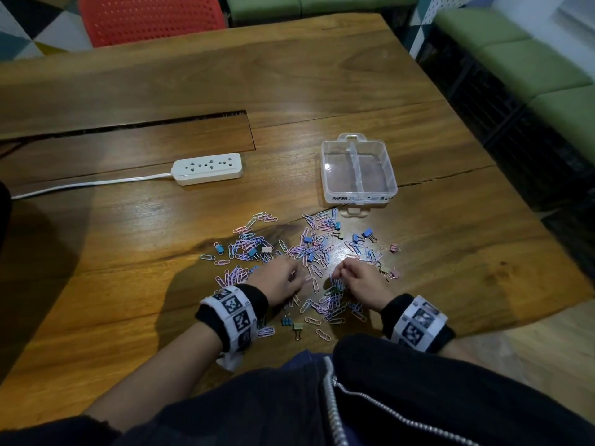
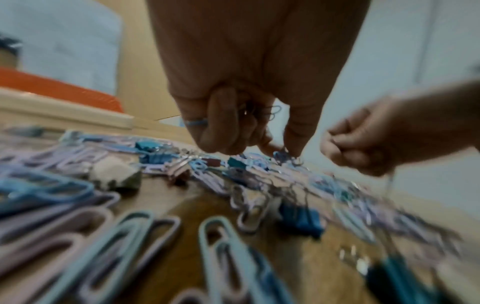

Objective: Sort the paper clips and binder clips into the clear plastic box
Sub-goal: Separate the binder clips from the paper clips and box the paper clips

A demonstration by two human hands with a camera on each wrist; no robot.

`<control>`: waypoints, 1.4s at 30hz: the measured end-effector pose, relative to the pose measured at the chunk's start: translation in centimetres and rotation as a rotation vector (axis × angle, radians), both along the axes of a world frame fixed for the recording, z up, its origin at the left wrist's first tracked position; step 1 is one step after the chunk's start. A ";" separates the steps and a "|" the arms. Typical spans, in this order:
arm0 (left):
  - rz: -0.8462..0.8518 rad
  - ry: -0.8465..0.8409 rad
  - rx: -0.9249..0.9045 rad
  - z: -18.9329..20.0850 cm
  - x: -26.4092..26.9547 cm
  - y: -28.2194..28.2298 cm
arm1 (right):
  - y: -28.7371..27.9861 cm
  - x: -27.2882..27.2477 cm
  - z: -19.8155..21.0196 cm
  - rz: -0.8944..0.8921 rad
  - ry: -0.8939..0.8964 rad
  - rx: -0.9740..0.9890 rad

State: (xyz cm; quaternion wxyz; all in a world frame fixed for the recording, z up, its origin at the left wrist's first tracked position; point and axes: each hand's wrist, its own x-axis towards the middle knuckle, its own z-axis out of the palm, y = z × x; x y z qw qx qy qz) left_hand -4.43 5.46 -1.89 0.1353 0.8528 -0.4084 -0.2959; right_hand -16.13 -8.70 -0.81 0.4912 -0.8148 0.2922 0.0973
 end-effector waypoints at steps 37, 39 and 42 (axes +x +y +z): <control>-0.073 -0.079 0.143 -0.6 -2.1 0.5 | -1.0 -1.2 0.3 -0.174 0.028 0.450; -0.100 -0.084 0.149 -0.6 -2.0 0.5 | -0.4 -1.4 0.2 0.068 0.041 0.064; -0.044 0.028 0.068 -0.7 -1.6 0.6 | 0.3 -2.1 0.0 0.404 0.070 -0.338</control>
